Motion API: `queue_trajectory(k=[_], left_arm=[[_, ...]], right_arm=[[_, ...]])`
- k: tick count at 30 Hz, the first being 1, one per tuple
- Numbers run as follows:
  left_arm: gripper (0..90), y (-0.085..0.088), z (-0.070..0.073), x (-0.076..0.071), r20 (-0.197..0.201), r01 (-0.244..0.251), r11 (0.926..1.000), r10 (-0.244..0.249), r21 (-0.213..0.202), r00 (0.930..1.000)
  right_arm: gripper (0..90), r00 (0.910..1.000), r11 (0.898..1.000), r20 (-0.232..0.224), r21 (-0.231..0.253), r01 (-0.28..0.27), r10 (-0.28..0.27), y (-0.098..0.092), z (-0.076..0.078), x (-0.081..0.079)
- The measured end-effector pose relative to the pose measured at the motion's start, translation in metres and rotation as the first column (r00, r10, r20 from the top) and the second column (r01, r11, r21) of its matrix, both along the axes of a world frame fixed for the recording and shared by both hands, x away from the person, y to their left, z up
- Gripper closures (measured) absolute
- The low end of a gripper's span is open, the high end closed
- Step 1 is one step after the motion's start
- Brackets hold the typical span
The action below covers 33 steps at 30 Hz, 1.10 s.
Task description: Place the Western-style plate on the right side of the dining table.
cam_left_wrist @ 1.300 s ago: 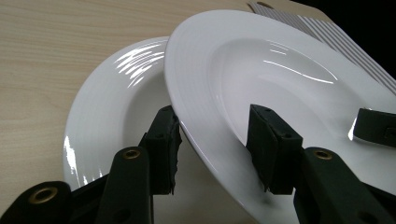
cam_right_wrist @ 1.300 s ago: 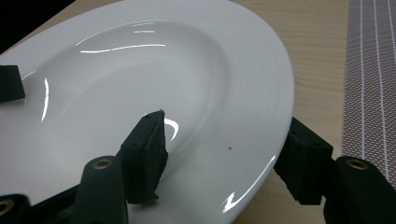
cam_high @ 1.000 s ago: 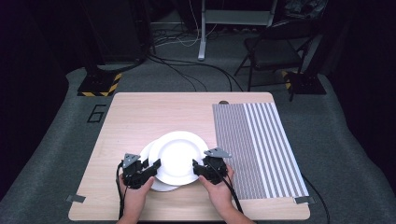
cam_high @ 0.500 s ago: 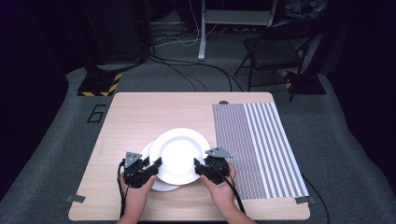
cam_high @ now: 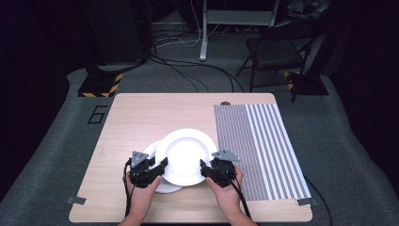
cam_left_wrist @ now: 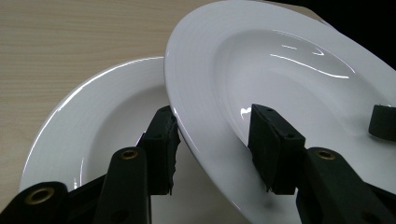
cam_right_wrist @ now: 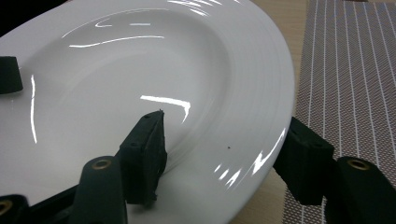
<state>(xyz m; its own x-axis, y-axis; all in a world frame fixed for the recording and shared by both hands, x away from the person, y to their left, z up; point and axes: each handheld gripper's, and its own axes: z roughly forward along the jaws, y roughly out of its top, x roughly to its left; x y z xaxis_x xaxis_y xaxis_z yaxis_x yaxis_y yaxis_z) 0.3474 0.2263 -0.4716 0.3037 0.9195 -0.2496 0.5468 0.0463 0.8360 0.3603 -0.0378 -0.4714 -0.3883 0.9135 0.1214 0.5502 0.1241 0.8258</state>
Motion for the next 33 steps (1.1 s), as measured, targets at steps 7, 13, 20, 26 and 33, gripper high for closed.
queue_trajectory(k=[7, 13, 20, 26, 33], left_arm=[[52.9, -0.008, 0.001, 0.003, 0.005, 0.021, 0.9997, -0.022, 0.007, 0.9998], [52.9, -0.015, 0.001, 0.007, 0.000, 0.052, 0.9986, -0.052, 0.013, 0.9986], [52.8, -0.024, -0.002, 0.014, -0.012, 0.071, 0.9975, -0.071, 0.000, 0.9974], [52.8, -0.032, -0.001, 0.017, -0.009, 0.095, 0.9955, -0.094, 0.003, 0.9955], [52.8, -0.043, 0.002, 0.019, 0.002, 0.124, 0.9923, -0.124, -0.010, 0.9923]], right_arm=[[37.3, 0.9996, 1.000, 0.009, -0.004, 0.028, -0.028, -0.006, 0.001, -0.003], [37.3, 0.9986, 0.999, 0.007, 0.001, 0.052, -0.052, -0.015, 0.001, -0.006], [37.3, 0.9975, 0.997, 0.007, 0.033, 0.070, -0.070, -0.026, 0.003, -0.007], [37.4, 0.9959, 0.995, 0.008, 0.043, 0.090, -0.090, -0.033, 0.002, -0.011], [37.6, 0.9930, 0.991, -0.006, 0.055, 0.118, -0.118, -0.045, 0.002, -0.017]])
